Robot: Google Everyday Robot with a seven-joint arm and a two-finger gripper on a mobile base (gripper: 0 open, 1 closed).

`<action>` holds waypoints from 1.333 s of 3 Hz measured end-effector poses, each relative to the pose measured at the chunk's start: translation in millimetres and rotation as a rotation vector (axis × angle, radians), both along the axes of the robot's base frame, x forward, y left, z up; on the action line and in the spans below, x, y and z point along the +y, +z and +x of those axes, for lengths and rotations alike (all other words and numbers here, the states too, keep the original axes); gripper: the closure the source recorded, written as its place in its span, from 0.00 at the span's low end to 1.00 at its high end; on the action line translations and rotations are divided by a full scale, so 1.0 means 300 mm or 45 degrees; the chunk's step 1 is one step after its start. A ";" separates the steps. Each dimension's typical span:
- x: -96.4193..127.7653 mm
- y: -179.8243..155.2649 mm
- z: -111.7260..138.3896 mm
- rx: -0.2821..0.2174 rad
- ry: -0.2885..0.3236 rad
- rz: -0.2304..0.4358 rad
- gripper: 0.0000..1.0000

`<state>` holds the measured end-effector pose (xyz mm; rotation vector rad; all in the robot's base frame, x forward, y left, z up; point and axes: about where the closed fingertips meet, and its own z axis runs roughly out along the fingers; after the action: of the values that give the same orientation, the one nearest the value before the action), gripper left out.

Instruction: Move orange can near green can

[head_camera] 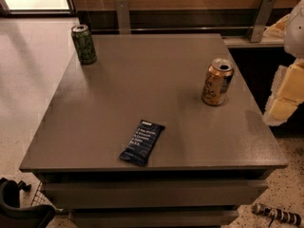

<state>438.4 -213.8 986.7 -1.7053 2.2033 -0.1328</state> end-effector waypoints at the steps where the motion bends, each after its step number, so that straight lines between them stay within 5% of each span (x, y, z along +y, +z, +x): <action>1: 0.000 0.000 0.000 0.000 0.000 0.000 0.00; 2: -0.014 -0.013 0.068 -0.069 -0.013 0.090 0.00; 3: -0.068 -0.146 0.212 -0.132 -0.057 0.348 0.00; 4: -0.079 -0.290 0.425 -0.271 -0.111 0.752 0.00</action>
Offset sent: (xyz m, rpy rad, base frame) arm 0.0901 -0.0229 -0.0156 0.3141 -0.2221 -0.0429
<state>565.9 -237.3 899.6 -1.2098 1.9045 0.2776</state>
